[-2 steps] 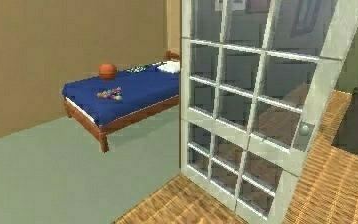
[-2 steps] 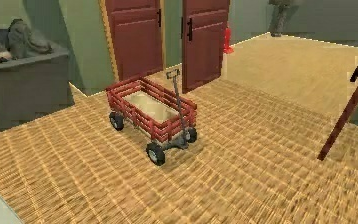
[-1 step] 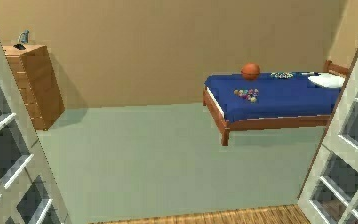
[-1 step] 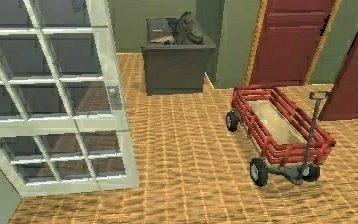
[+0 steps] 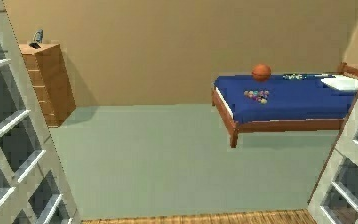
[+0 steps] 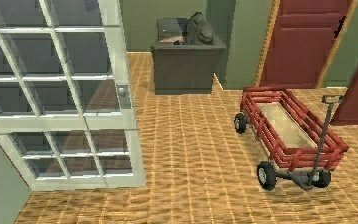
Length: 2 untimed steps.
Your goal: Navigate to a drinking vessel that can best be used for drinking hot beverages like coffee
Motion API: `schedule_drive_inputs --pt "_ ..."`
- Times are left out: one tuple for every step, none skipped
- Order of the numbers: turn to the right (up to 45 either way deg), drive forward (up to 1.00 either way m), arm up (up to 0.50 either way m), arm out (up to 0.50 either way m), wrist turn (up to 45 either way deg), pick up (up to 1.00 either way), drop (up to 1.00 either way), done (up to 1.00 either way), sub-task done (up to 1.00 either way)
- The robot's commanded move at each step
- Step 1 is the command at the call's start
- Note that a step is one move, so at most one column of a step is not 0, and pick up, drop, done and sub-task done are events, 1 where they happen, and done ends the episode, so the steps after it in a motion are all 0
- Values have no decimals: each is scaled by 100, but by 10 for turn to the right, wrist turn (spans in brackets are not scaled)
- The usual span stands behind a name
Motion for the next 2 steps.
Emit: schedule_drive_inputs --pt "0 50 0 0 0 0 0 0 0" --pt "390 0 0 0 0 0 0 0 0"
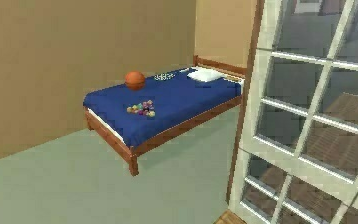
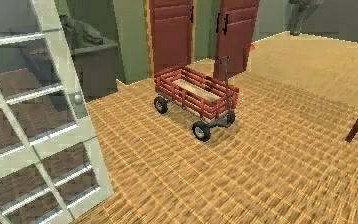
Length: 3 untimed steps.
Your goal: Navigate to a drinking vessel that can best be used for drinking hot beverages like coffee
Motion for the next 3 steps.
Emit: schedule_drive_inputs --pt "0 20 0 0 0 0 0 0 0" --pt "-450 0 0 0 0 0 0 0 0" --pt "-270 0 0 0 0 0 0 0 0"
